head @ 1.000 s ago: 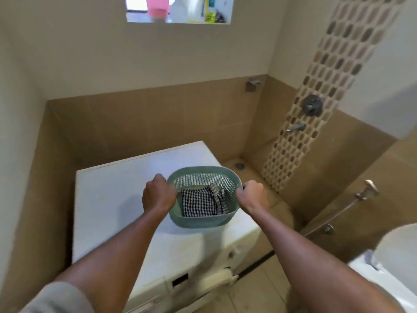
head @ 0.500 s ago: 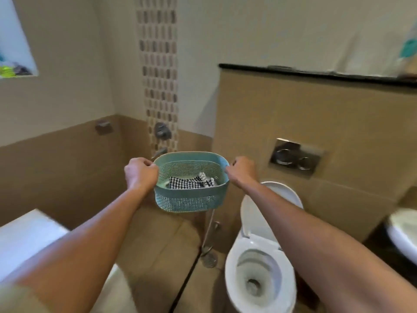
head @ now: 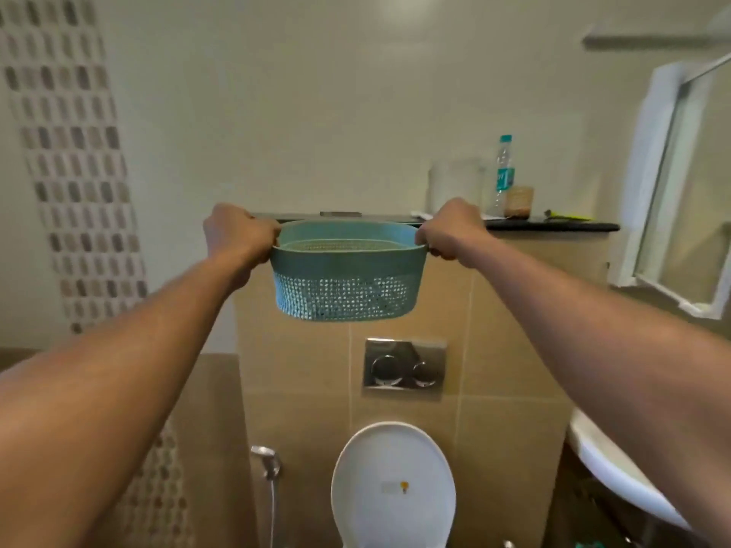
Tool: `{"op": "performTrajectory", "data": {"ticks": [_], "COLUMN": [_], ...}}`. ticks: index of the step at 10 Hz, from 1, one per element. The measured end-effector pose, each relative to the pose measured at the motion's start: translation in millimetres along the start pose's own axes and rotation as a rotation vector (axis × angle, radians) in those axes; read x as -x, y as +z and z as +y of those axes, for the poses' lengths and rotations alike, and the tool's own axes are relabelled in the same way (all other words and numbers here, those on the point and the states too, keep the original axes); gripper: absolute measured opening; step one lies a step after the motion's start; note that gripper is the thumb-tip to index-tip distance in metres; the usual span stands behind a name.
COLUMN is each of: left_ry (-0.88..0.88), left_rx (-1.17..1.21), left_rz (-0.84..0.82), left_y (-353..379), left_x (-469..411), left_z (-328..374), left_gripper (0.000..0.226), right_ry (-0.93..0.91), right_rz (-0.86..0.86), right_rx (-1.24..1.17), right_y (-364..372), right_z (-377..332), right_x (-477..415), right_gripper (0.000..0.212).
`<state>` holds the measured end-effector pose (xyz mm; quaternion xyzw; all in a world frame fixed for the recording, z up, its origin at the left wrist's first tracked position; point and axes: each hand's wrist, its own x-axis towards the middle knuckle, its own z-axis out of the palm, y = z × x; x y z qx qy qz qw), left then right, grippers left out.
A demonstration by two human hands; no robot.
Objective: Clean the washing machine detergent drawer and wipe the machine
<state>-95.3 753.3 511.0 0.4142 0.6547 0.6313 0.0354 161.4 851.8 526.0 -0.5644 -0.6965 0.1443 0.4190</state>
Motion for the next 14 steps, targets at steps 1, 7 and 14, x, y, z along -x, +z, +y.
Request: {"op": "performTrajectory", "data": {"ticks": [1,7,14], "left_ry": [0.033,-0.008,-0.056], "left_rx": [0.060,0.155,0.182], "left_rz": [-0.048,-0.110,0.014], "left_y": [20,106,145], "left_x": [-56,-335,-350], "left_z": [30,-10,-57], "left_gripper": [0.014,0.017,0.035], "right_ry": [-0.004,0.000,0.013], "right_rz": [0.070,0.095,0.168], "right_rx": [-0.047,-0.006,-0.095], "right_y": [-24,97,138], "right_z": [-25,-100,-71], "right_x": [-46,-276,-303], "right_gripper": [0.016,0.011,0.042]}}
